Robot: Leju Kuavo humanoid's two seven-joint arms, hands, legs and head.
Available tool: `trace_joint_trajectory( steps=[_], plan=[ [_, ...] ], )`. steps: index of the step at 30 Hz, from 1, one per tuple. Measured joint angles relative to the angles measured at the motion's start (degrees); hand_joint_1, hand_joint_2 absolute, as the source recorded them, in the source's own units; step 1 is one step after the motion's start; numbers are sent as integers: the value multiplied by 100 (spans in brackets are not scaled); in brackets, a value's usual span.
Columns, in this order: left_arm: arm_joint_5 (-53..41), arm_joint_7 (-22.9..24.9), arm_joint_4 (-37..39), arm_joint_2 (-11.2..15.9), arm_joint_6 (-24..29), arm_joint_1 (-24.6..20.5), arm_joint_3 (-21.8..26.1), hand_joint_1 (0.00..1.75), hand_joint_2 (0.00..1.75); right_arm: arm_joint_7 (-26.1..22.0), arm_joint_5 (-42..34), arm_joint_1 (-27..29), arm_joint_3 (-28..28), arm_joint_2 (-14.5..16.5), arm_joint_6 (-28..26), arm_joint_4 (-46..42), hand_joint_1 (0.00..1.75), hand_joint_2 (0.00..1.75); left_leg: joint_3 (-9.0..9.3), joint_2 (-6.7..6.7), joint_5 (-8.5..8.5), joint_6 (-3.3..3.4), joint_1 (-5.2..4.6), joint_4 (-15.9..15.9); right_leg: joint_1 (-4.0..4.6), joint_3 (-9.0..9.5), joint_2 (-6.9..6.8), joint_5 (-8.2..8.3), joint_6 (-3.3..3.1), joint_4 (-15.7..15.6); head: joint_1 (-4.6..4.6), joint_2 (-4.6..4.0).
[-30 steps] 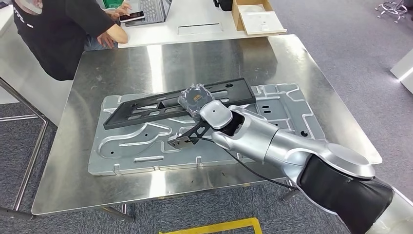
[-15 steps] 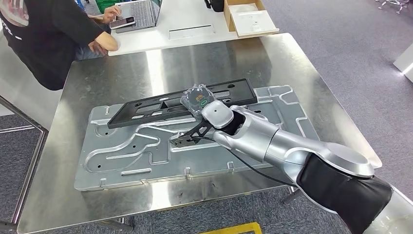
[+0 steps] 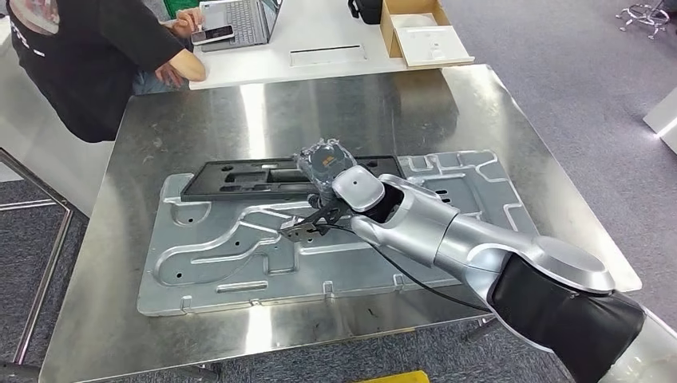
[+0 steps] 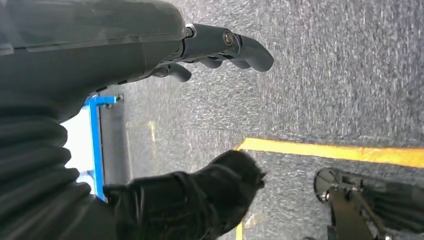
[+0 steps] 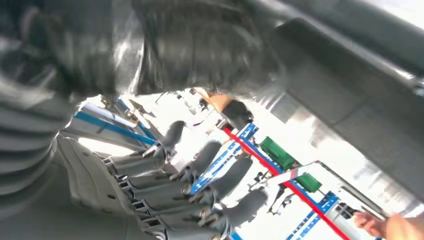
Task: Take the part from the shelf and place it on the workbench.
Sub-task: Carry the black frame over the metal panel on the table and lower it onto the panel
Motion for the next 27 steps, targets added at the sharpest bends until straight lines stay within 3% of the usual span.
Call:
trace_joint_trajectory(
  steps=[2,3,6,8,11,13,14,15,16,18,20,23,25,27],
  plan=[
    [30,1,0,0,-15,10,4,0,0,0,2,-17,0,-5,1,0,0,0,-10,-10,-68,-52,-12,89,-3,319,-12,313,-27,-722,-5,0],
    [40,-3,0,0,-23,14,5,0,0,0,3,-22,0,-7,2,-1,0,0,-22,-12,-92,-83,-21,122,6,417,-12,372,-45,-936,-6,0],
    [46,-10,0,0,-40,20,10,0,0,0,6,-24,0,-16,3,-1,0,0,-32,-12,-106,-156,-28,124,25,457,2,373,-111,-1033,-5,1],
    [46,-13,0,-4,-55,27,15,0,0,0,6,-30,0,-23,3,-2,0,0,-75,-9,-209,-213,-15,247,-3,490,2,393,-167,-1076,-13,1],
    [46,-26,0,-9,-83,23,33,0,0,0,6,-28,0,-22,5,-2,0,0,-449,-6,-651,-297,10,1085,-18,529,-3,396,-219,-1105,-30,0],
    [46,-43,0,-9,-100,28,53,0,0,0,6,-11,0,-23,11,-1,0,0,-704,-5,-779,-320,19,1575,-13,533,0,391,-226,-1104,-29,1],
    [47,-51,0,-9,-108,34,62,0,0,0,6,-4,0,-24,14,0,0,0,-716,-5,-701,-318,20,1567,-12,538,5,388,-226,-1104,-28,1],
    [47,-60,0,-9,-116,38,67,0,0,0,6,0,0,-25,15,0,0,0,-619,-6,-526,-306,20,1340,-12,548,11,384,-222,-1103,-29,1],
    [48,-66,0,-9,-121,39,71,0,0,0,6,0,0,-25,16,-1,0,0,-434,-6,-310,-286,20,944,-12,562,16,377,-214,-1103,-29,1],
    [49,-72,0,-8,-127,37,84,0,0,0,7,-7,0,-26,16,-1,0,0,-94,-9,-67,-236,1,261,-3,578,22,369,-185,-1106,-27,1],
    [49,-63,0,-7,-131,31,104,0,0,0,8,-10,0,-28,20,-1,0,0,0,-17,-52,-195,-32,78,8,568,23,386,-138,-1111,-24,1],
    [49,-22,0,-8,-134,30,115,0,0,1,14,-5,0,-31,43,0,0,0,-8,-12,7,-125,-33,40,8,551,25,388,-60,-1111,-21,1],
    [49,8,0,-9,-134,33,118,0,0,1,30,-11,0,-36,81,0,0,0,-13,11,67,-46,-8,-18,18,451,19,148,-23,-859,-4,1],
    [47,21,0,-8,-134,38,119,0,0,1,52,-6,0,-43,124,0,0,0,-55,24,108,14,-9,-31,22,205,9,-286,-8,-191,17,0]
  ],
)
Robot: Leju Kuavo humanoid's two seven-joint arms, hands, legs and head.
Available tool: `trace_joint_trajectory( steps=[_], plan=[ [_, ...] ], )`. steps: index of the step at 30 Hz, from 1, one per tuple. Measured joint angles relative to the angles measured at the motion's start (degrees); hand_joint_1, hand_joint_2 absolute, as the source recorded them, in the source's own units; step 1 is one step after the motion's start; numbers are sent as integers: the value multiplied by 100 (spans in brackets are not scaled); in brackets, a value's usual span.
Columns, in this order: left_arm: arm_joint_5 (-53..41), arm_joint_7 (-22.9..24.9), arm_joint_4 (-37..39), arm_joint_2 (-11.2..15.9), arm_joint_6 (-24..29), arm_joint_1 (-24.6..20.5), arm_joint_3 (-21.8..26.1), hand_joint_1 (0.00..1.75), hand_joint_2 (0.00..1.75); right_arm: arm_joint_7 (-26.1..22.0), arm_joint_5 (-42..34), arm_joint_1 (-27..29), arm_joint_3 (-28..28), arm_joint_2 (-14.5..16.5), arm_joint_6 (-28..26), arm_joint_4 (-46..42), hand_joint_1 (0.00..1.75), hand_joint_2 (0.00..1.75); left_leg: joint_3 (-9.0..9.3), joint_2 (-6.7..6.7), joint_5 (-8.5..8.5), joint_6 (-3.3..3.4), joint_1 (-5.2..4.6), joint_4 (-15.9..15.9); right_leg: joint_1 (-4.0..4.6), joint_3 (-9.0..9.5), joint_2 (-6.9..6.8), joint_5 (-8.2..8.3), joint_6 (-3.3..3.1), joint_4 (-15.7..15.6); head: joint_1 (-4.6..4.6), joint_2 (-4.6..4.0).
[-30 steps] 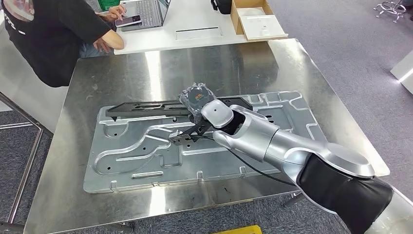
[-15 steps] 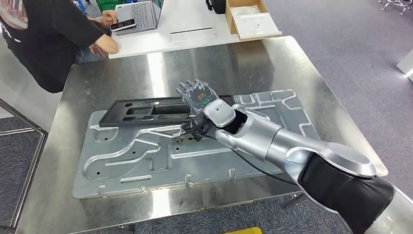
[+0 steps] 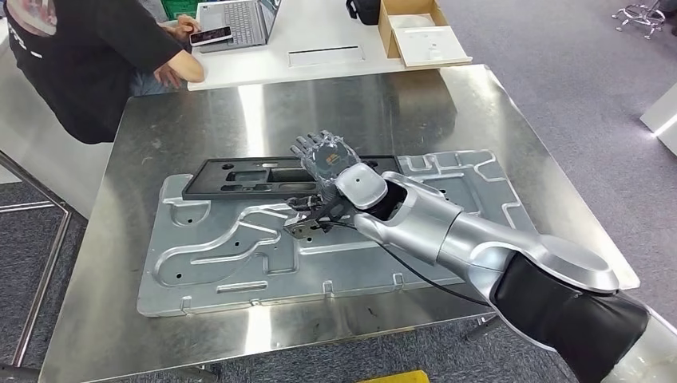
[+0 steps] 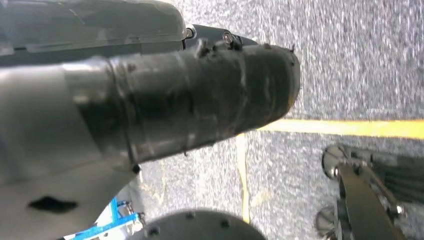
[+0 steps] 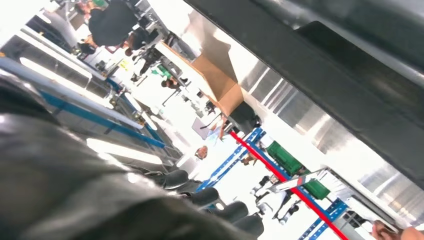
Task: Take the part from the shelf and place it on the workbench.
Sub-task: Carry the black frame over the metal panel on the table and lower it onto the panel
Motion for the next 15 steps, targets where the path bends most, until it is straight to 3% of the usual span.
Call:
trace_joint_trajectory(
  steps=[2,3,4,7,8,11,13,15],
  plan=[
    [-1,1,0,4,0,2,0,0,0,-1,19,20,1,-11,32,0,0,0,-70,4,35,22,-9,19,-2,-186,-2,-239,17,574,6,0],
    [-1,1,0,7,2,2,1,0,0,-1,27,25,1,-15,50,0,0,0,-110,3,50,22,-11,40,-5,-151,-5,-204,22,593,7,0],
    [-1,1,0,8,5,3,1,0,0,-1,36,23,2,-18,66,0,0,0,-151,0,63,16,-11,69,-10,-4,-10,-79,21,388,8,0],
    [-2,2,0,8,41,8,2,0,0,1,48,-18,2,-19,90,-6,0,0,-264,-12,99,-32,-22,169,-1,616,-15,272,-16,-627,3,-1],
    [-2,4,0,8,55,11,3,0,0,4,48,-32,2,-21,101,-12,0,0,-289,-15,120,-63,-28,189,11,696,-11,304,-35,-793,3,-1],
    [-1,8,0,11,75,31,6,0,0,16,50,-47,2,-26,170,-28,0,0,-335,-25,202,-182,-21,180,20,638,-10,392,-132,-869,8,0],
    [-1,10,0,12,76,48,8,0,0,17,52,-54,3,-25,192,-37,0,0,-424,-29,-20,-257,-2,354,-9,570,-25,499,-215,-907,3,0],
    [-1,13,0,12,76,53,9,0,0,17,55,-58,4,-24,194,-43,0,0,-601,-28,-545,-324,22,940,-23,457,-37,608,-258,-923,-7,-1]
  ],
)
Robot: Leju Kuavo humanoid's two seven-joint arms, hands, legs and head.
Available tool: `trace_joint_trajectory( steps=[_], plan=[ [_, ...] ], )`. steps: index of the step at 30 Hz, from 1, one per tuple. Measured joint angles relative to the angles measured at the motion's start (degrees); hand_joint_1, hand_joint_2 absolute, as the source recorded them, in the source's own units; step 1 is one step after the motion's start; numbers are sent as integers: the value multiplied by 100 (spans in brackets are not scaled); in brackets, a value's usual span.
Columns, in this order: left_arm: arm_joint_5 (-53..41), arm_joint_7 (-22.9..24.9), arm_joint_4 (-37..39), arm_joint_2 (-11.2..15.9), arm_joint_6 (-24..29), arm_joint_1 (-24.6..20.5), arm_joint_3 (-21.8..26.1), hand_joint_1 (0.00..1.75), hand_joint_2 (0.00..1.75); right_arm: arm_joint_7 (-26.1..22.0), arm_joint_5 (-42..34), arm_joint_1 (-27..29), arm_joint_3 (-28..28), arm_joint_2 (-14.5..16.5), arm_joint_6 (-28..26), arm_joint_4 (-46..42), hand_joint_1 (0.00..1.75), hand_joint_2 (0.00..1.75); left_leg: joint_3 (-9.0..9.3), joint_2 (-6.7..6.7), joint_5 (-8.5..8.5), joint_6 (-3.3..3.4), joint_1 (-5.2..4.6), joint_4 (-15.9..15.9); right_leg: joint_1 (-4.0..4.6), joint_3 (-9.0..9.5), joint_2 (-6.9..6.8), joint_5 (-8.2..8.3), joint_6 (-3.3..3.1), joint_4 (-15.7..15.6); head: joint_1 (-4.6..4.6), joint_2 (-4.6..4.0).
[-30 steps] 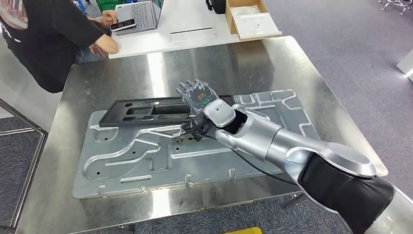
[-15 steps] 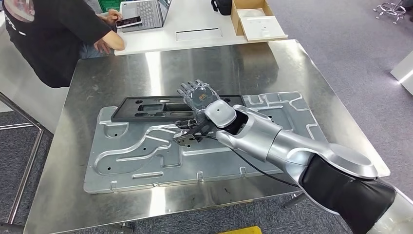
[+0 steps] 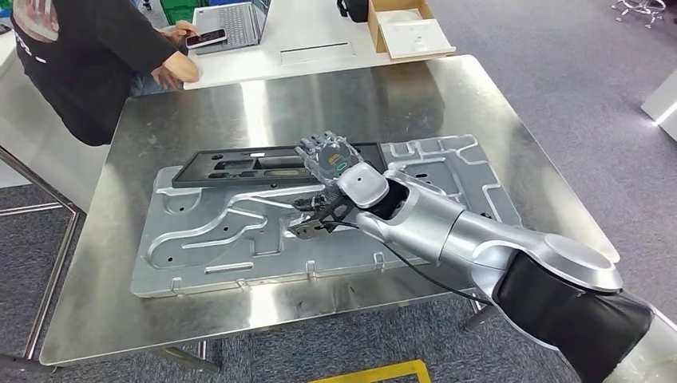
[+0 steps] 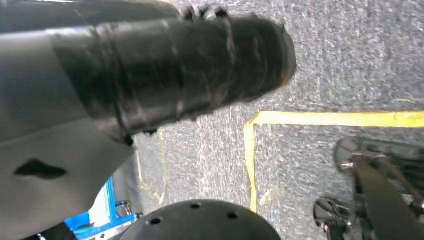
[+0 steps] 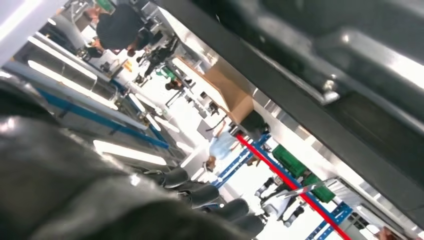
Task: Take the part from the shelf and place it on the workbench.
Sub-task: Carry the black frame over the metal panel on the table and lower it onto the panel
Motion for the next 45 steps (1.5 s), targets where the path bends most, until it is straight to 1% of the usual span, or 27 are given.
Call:
trace_joint_trajectory(
  steps=[2,4,5,7,9,11,12,14,16,17,18,19,21,23,24,26,28,31,32,33,35,37,39,40,42,43,45],
  plan=[
    [0,10,0,2,-3,0,0,0,0,0,1,7,1,-3,1,-3,0,0,-125,1,-360,-46,16,652,-2,-147,-3,107,-2,4,-1,0],
    [0,25,0,4,-7,2,0,0,0,0,2,16,2,-9,2,-3,0,0,62,2,-269,-61,18,696,-9,-292,-3,212,20,9,-1,1],
    [0,29,0,4,-8,1,0,0,0,0,3,18,2,-13,1,-3,0,0,319,2,-125,-58,19,408,-14,-353,-2,262,38,12,-1,1],
    [0,33,0,6,-8,-9,1,0,0,0,4,12,2,-19,-1,-8,0,0,906,-9,-22,-27,2,-406,-15,-435,-5,352,93,17,1,1],
    [0,35,0,8,-8,-15,2,0,0,1,6,4,2,-24,-2,-16,0,0,1181,-27,-71,43,-36,-854,-11,-451,-10,441,165,-6,2,1],
    [0,38,0,9,-8,-13,4,0,0,1,6,2,2,-28,-2,-19,0,0,1155,-28,-8,135,-50,-906,-6,-446,-10,530,238,-56,2,2],
    [0,40,0,9,-9,-17,4,0,0,1,6,0,2,-38,-1,-20,0,0,1125,-14,50,183,-42,-929,-6,-471,-5,489,267,-35,-1,2],
    [1,42,0,9,-12,-21,5,0,0,5,8,-6,2,-61,4,-20,0,0,1021,19,196,293,-18,-967,-4,-612,2,85,302,300,25,1],
    [1,42,0,9,-18,-22,6,0,0,13,15,-9,3,-81,12,-20,0,0,861,41,333,358,-26,-968,-6,-820,3,-524,315,1039,49,1],
    [1,42,0,10,-22,-21,7,0,0,16,20,-7,4,-88,21,-20,0,0,772,46,399,367,-34,-963,-6,-883,3,-687,322,1394,52,1],
    [-1,41,0,10,-25,-21,7,0,0,17,24,-6,8,-96,28,-20,0,0,682,48,463,369,-43,-958,-6,-876,3,-697,326,1616,52,1],
    [-2,40,0,11,-28,-22,7,0,0,17,26,-5,14,-101,34,-20,0,0,592,49,526,366,-51,-949,-7,-776,3,-583,322,1654,52,1],
    [-5,39,0,11,-39,-23,8,0,0,17,33,-11,25,-105,37,-21,0,0,441,43,629,343,-60,-916,-3,-306,3,-280,285,1189,55,1],
    [-11,33,0,8,-45,-23,9,0,0,17,41,-40,28,-102,26,-38,0,0,324,35,708,297,-77,-855,31,271,1,-305,233,390,50,1],
    [-14,26,0,7,-44,-23,9,0,0,17,43,-56,28,-101,18,-49,0,0,287,33,755,269,-78,-841,50,439,1,-370,209,114,52,1],
    [-14,4,1,10,-33,-14,10,0,0,23,48,-65,30,-106,9,-63,0,0,241,28,871,202,-77,-864,63,482,-4,-380,158,-91,58,1],
    [-8,-15,1,12,-20,2,14,0,0,32,51,-50,34,-115,8,-62,0,0,157,17,746,136,-63,-787,32,383,-14,-244,89,-127,62,0],
    [-4,-19,2,5,-9,6,16,0,0,35,54,-31,42,-114,3,-64,0,0,-84,14,-31,45,-16,28,3,173,-24,-40,6,-138,32,2],
    [-5,-16,2,6,-5,5,17,0,0,35,55,-20,44,-113,0,-63,0,0,-136,15,-195,20,-2,361,4,94,-25,19,4,-131,27,2],
    [-6,-13,2,7,-3,4,17,0,0,35,56,-3,47,-113,-3,-62,0,0,-133,15,-233,0,9,593,0,5,-26,79,13,-117,29,2],
    [-7,-6,2,7,-3,3,17,0,0,37,57,38,51,-113,-8,-60,0,0,128,16,-5,-28,29,539,-19,-188,-26,188,48,-67,28,1],
    [-7,7,2,8,-11,-4,17,0,0,40,60,58,53,-113,-12,-60,0,0,686,11,124,-33,35,-133,-32,-347,-24,274,108,2,25,2],
    [-7,22,2,10,-22,-13,17,0,0,41,69,60,53,-114,-16,-59,0,0,1067,-8,13,18,6,-703,-27,-412,-30,359,183,26,28,2],
    [-7,28,2,11,-26,-16,17,0,0,41,73,60,53,-115,-18,-58,0,0,1121,-18,-30,57,-16,-814,-24,-421,-34,410,220,11,26,2],
    [-8,31,2,10,-34,-17,17,0,0,41,76,65,53,-118,-19,-56,0,0,1047,-8,61,155,-16,-853,-22,-438,-32,463,291,-7,27,2],
    [-11,28,2,9,-40,-20,17,0,0,41,76,66,53,-123,-20,-53,0,0,1002,5,127,212,-8,-864,-22,-477,-26,363,317,50,33,1],
    [-20,16,2,8,-49,-25,17,0,0,41,76,67,54,-139,-20,-47,0,0,873,34,281,315,3,-894,-24,-634,-12,-157,336,495,49,2]
  ],
)
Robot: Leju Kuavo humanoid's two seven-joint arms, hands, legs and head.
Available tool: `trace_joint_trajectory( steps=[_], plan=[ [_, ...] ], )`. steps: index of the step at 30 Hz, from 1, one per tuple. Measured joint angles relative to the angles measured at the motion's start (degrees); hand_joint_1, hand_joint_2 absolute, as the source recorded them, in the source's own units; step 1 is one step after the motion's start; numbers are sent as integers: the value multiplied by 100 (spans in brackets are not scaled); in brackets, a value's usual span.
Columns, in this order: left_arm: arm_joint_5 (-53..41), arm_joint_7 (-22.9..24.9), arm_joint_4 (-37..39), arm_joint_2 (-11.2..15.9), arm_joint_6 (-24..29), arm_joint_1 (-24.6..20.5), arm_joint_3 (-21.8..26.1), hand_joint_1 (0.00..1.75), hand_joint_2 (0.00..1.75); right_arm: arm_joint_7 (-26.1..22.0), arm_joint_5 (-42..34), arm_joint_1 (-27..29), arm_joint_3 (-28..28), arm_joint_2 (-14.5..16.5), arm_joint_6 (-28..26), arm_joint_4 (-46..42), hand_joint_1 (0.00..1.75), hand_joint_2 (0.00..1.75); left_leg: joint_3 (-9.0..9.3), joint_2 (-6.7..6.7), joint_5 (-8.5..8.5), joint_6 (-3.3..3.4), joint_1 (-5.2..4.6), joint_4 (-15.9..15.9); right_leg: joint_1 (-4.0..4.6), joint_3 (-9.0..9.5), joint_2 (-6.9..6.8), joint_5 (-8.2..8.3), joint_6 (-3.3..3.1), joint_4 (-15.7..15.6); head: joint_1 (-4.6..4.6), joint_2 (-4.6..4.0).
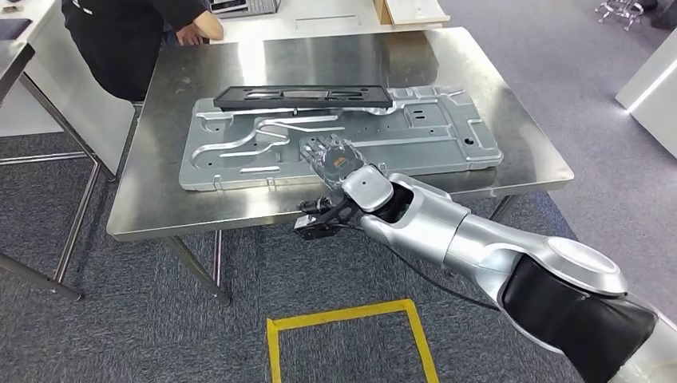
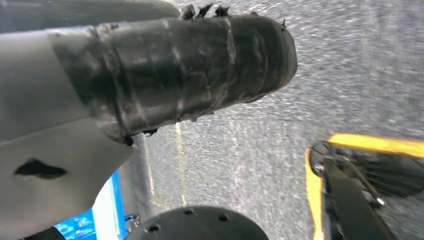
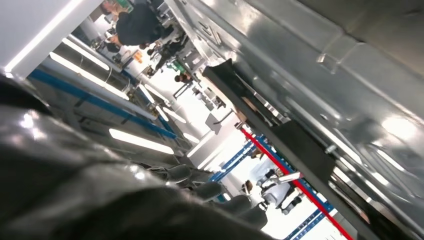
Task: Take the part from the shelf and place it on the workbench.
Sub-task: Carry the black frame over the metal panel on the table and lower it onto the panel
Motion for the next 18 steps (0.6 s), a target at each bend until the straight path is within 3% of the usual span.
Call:
trace_joint_trajectory(
  steps=[2,3,4,5,6,7,9,10,12,13,17,18],
  plan=[
    [-14,-15,0,-1,-5,-2,0,0,0,-1,0,10,1,-10,-1,3,0,0,-186,9,144,48,-19,4,11,-164,1,-513,5,719,6,1],
    [-22,-20,0,-1,-9,-5,0,0,0,-1,0,22,2,-13,-1,4,0,0,-285,10,216,53,-30,11,15,-184,2,-570,5,999,6,1],
    [-31,-22,0,-1,-15,-8,0,0,0,-2,0,37,3,-14,-2,5,0,0,-388,11,287,53,-43,21,17,-128,2,-482,-1,1129,5,1],
    [-37,-21,0,-1,-23,-11,0,0,0,-2,0,51,4,-14,-3,7,0,0,-491,9,358,49,-55,36,19,15,2,-312,-18,1085,6,1],
    [-42,-18,-1,-1,-34,-13,0,0,0,-2,1,59,5,-14,-5,8,0,0,-585,5,426,42,-64,55,25,256,3,-162,-47,857,6,0],
    [-44,-10,-1,-3,-44,-13,0,0,0,-2,1,59,5,-13,-9,9,0,0,-667,-2,487,27,-76,74,44,580,3,-137,-86,472,7,0],
    [-47,16,-2,-9,-65,-11,0,0,0,-2,4,48,5,-4,-27,9,0,0,-751,-10,606,-19,-84,86,86,1096,2,-292,-140,-302,0,0],
    [-48,32,-1,-11,-69,-9,0,0,0,-2,6,44,5,-2,-34,10,0,0,-764,-10,673,-54,-78,58,110,1202,0,-363,-159,-527,8,0],
    [-48,54,0,-8,-74,2,0,0,0,-2,10,47,5,-3,-42,15,0,0,-777,-14,785,-129,-58,-17,112,1150,-7,-261,-203,-642,28,0],
    [-48,61,0,-6,-74,12,1,0,0,-2,12,50,5,-4,-41,18,0,0,-804,-21,765,-161,-49,-20,97,1122,-15,-195,-238,-669,34,-1],
    [-48,66,0,-5,-74,32,2,0,0,-2,13,58,6,-1,-39,20,0,0,-877,-33,601,-196,-40,46,62,1078,-32,-83,-297,-708,30,-1],
    [-48,66,-1,-7,-75,32,1,0,0,-2,13,58,7,2,-40,21,0,0,-915,-33,459,-205,-37,151,60,1046,-32,-54,-308,-709,22,-1]
  ],
)
